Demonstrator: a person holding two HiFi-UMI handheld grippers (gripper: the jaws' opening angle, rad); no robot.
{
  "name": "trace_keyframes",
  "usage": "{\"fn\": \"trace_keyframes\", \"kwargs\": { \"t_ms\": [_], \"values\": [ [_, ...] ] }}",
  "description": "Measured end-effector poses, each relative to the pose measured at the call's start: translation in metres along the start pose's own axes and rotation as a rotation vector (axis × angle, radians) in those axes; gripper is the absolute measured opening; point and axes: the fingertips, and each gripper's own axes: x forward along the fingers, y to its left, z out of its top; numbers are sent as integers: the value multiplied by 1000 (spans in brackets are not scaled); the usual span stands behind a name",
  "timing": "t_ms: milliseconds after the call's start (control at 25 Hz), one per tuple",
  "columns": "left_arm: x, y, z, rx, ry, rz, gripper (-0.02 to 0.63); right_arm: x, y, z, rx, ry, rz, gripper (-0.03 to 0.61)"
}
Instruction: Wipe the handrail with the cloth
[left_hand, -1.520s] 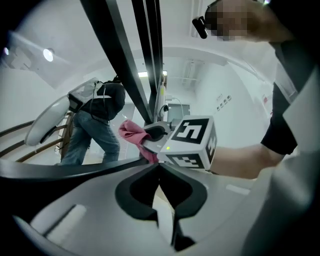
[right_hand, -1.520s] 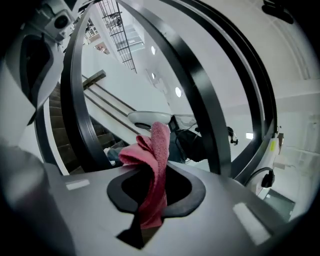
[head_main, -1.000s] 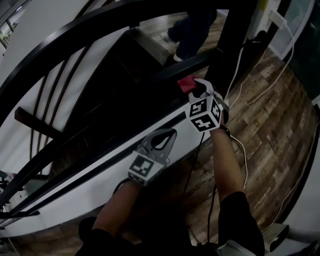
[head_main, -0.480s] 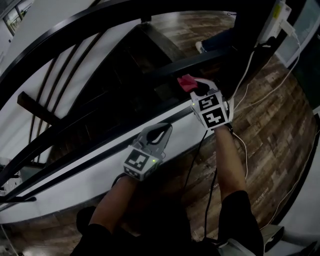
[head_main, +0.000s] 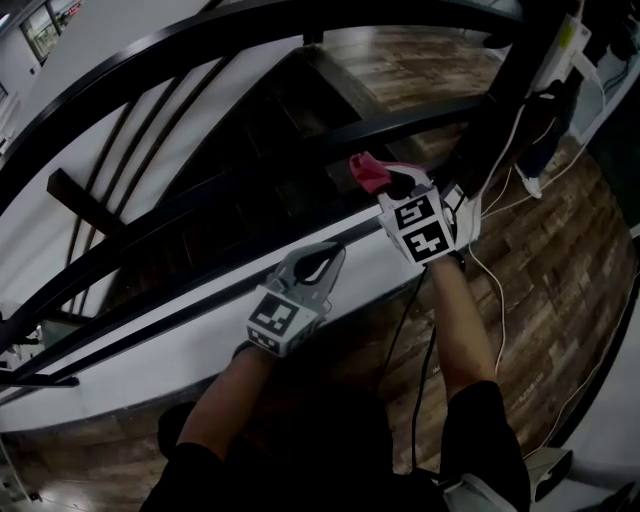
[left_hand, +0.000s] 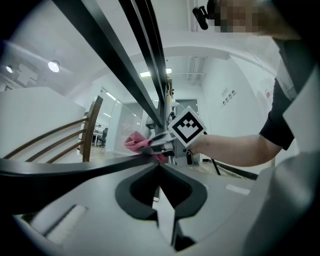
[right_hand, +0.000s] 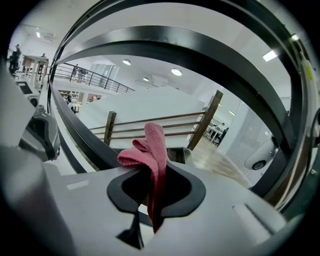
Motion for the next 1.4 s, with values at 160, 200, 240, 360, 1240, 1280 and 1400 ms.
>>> {"fn": "trace_keyframes", "kwargs": {
  "t_ms": [160, 200, 240, 360, 1240, 1280, 1400],
  "values": [
    [-23, 6, 2, 10, 4, 14, 0, 1, 31, 15, -20, -9, 35, 51],
    [-29, 7, 2, 16, 6, 18, 0, 2, 40, 19, -28, -11, 43, 51],
    [-34, 9, 2, 20, 6, 23, 0, 2, 47, 22, -37, -13, 50, 51],
    [-50, 15, 4, 18, 3, 40, 0, 4, 67, 30, -51, -15, 60, 51],
    [-172, 56, 2, 107, 71, 145, 0, 0, 212, 98, -132, -84, 236, 51],
    [-177, 57, 2, 119, 80, 151, 0, 0, 219, 102, -140, -88, 246, 51],
    [-193, 59, -1, 154, 108, 162, 0, 1, 241, 113, -174, -95, 268, 51]
  ]
}}
